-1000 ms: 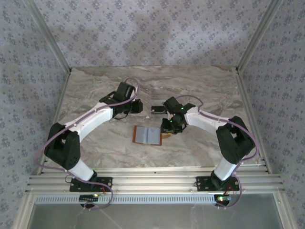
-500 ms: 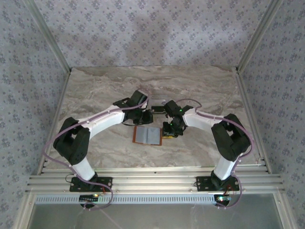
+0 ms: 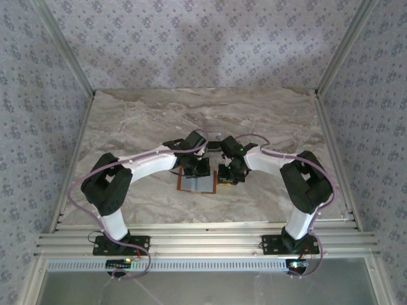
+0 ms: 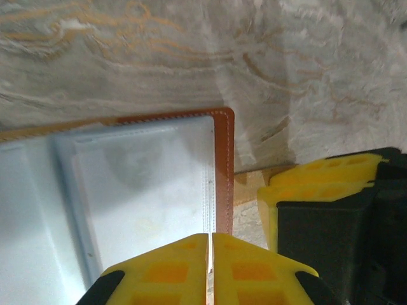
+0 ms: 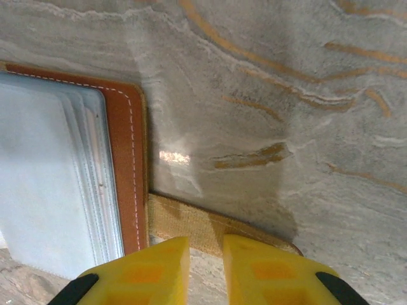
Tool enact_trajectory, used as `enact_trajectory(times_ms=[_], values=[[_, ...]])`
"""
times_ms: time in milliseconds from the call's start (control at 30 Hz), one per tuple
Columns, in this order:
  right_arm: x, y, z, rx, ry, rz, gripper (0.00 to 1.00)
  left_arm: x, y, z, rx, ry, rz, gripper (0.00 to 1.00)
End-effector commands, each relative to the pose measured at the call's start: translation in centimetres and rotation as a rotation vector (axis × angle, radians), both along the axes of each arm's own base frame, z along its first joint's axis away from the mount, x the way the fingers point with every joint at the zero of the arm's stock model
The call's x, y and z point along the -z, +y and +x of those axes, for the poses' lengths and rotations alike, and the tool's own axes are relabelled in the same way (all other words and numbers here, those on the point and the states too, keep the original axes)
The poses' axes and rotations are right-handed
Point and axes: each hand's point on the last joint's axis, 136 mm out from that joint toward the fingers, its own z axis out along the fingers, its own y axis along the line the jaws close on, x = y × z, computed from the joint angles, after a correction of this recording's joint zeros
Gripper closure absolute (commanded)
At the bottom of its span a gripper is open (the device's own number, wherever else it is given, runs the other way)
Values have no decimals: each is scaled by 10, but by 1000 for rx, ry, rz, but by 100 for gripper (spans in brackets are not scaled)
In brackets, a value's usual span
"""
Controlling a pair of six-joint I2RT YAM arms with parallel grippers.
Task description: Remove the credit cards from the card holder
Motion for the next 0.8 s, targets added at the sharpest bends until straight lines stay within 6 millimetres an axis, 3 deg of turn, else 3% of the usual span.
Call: enact_trajectory(times_ms=[0, 267, 500, 767], values=[[12, -7, -4, 7, 23, -28, 77, 10, -6, -11, 13, 56, -7, 90], [11, -9, -5, 8, 24, -34, 77, 27, -18, -19, 45, 118, -9, 91], [11, -10, -6, 11, 24, -33, 78, 44, -14, -25, 52, 156, 32, 91], [10, -11, -6, 11, 26, -36, 77, 39, 14, -23, 47, 98, 163, 92]])
